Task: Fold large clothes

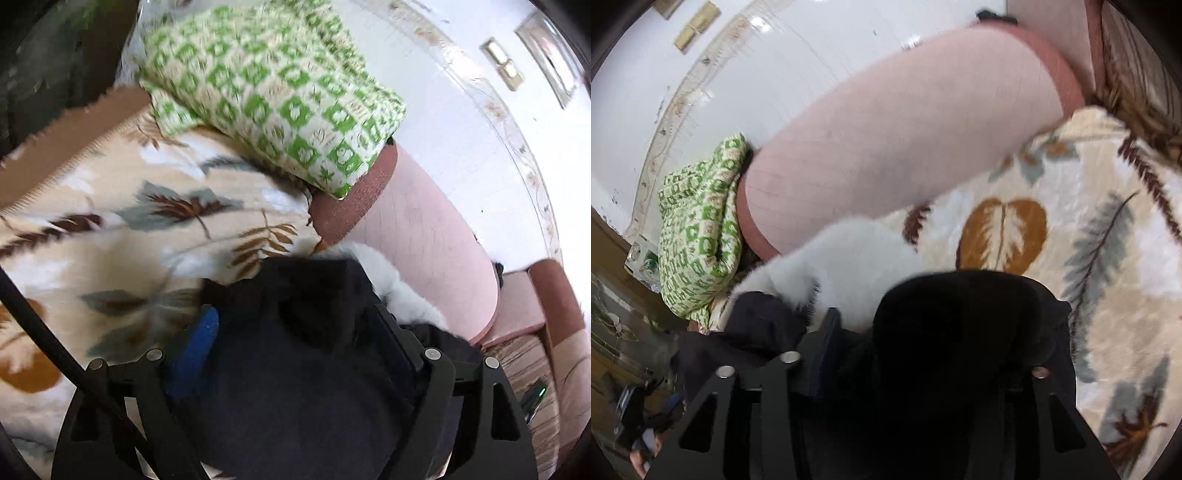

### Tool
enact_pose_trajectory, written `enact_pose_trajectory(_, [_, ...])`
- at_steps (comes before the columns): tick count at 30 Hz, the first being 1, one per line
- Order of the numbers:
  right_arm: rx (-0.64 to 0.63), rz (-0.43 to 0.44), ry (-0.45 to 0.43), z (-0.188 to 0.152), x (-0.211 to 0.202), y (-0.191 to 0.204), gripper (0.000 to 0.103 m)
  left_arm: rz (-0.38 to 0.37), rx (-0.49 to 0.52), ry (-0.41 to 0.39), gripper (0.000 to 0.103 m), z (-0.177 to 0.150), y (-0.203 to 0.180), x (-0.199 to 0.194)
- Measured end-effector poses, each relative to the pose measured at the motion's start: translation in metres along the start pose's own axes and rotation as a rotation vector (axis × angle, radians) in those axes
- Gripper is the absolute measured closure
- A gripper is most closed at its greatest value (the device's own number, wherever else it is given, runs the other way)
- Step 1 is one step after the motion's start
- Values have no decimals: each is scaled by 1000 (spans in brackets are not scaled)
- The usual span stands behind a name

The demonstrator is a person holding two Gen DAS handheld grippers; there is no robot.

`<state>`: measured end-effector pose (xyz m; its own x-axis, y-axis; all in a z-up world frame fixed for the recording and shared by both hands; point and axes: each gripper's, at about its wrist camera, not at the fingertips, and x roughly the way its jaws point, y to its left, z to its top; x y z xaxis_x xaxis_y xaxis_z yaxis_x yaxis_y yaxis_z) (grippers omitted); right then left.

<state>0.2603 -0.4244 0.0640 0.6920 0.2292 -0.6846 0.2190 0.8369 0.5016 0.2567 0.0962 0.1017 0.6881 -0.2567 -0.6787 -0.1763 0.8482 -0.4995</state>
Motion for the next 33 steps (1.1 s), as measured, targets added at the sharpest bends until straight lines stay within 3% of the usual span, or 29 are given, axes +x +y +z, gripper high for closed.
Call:
enact_pose_trajectory(2, [9, -34, -27, 1, -13, 5, 37, 25, 14, -20, 21, -12, 5, -20])
enact_pose_trajectory(4, [4, -55, -71, 1, -28, 12, 24, 46, 20, -43, 21, -29, 14, -39])
enact_pose_trajectory(6, [-28, -86, -145, 0, -49, 26, 18, 73, 29, -59, 21, -48, 25, -49])
enact_pose_trajectory(9, [-131, -145, -212, -10, -76, 63, 18, 119, 64, -60, 21, -66, 36, -43])
enact_pose_trajectory(11, [-229, -128, -177, -24, -78, 92, 32, 156, 92, -65, 21, -73, 43, -37])
enact_pose_trajectory(13, [-337, -58, -84, -51, -67, 124, 53, 188, 106, -59, 21, -76, 49, -28])
enact_pose_trajectory(16, [-415, -49, 36, -79, -26, 147, 66, 178, 93, -45, 21, -78, 60, -19])
enact_pose_trajectory(18, [-418, -112, 66, -83, 13, 153, 66, 166, 92, -30, 21, -81, 64, -15])
enact_pose_trajectory(23, [-273, -210, 92, -71, 102, 139, 66, 178, 103, -3, 21, -84, 66, 0])
enact_pose_trajectory(26, [-366, -325, 46, -77, 134, 151, 66, 177, 106, -6, 21, -82, 66, 0])
enact_pose_trajectory(30, [-499, -444, 51, -77, 130, 178, 67, 192, 94, -19, 21, -79, 72, -9])
enact_pose_trajectory(31, [-512, -439, 25, -77, 119, 183, 67, 196, 89, -17, 21, -78, 74, -11])
enact_pose_trajectory(33, [-532, -338, -116, -83, 77, 209, 67, 193, 76, -17, 21, -77, 79, -15])
